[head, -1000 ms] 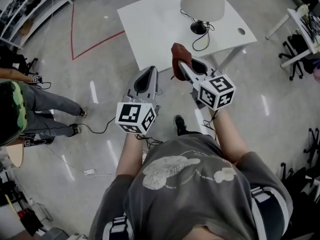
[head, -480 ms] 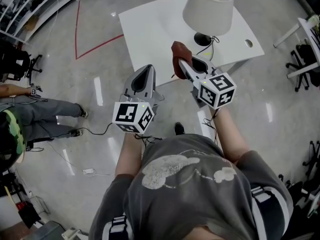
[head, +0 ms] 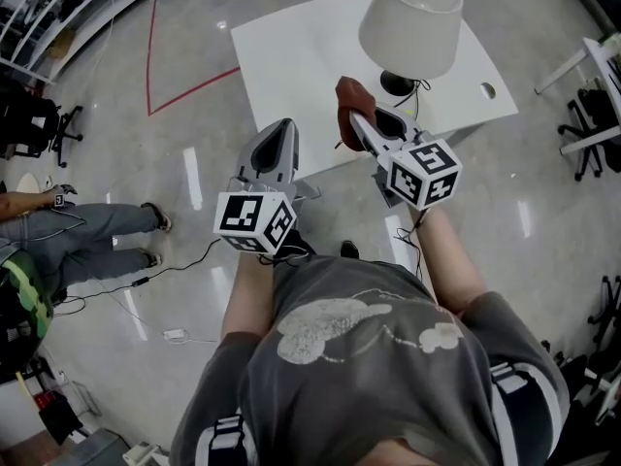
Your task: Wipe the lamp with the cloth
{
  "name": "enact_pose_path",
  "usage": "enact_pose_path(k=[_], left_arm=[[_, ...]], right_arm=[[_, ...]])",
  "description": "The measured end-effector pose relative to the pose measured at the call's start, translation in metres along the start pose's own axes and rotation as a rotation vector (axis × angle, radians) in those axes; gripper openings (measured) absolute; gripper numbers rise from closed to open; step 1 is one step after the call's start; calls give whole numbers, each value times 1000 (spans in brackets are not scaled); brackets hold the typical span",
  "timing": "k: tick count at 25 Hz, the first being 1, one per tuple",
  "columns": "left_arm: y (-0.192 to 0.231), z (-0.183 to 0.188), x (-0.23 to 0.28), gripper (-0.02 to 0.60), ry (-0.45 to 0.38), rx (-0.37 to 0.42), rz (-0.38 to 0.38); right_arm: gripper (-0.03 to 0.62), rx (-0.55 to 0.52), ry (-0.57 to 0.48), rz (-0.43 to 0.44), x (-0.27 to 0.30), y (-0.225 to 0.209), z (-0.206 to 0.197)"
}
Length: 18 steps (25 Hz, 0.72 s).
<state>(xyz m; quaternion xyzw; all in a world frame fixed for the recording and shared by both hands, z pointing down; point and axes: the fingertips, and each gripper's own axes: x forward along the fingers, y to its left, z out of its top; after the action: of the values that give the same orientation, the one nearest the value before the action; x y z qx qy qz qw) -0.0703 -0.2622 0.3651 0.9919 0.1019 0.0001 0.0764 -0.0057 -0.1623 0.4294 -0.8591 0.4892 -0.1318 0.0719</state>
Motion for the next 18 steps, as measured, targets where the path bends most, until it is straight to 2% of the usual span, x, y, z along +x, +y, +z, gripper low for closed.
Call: enact_pose_path(k=[10,18], left_arm=[[29,3,53,8,6,-6,-137],[82,24,98,8,31,-22,-306]], right_arm=[[90,26,-29,-114,38,-26,11],[89,45,-63,-288,90,-33,40]])
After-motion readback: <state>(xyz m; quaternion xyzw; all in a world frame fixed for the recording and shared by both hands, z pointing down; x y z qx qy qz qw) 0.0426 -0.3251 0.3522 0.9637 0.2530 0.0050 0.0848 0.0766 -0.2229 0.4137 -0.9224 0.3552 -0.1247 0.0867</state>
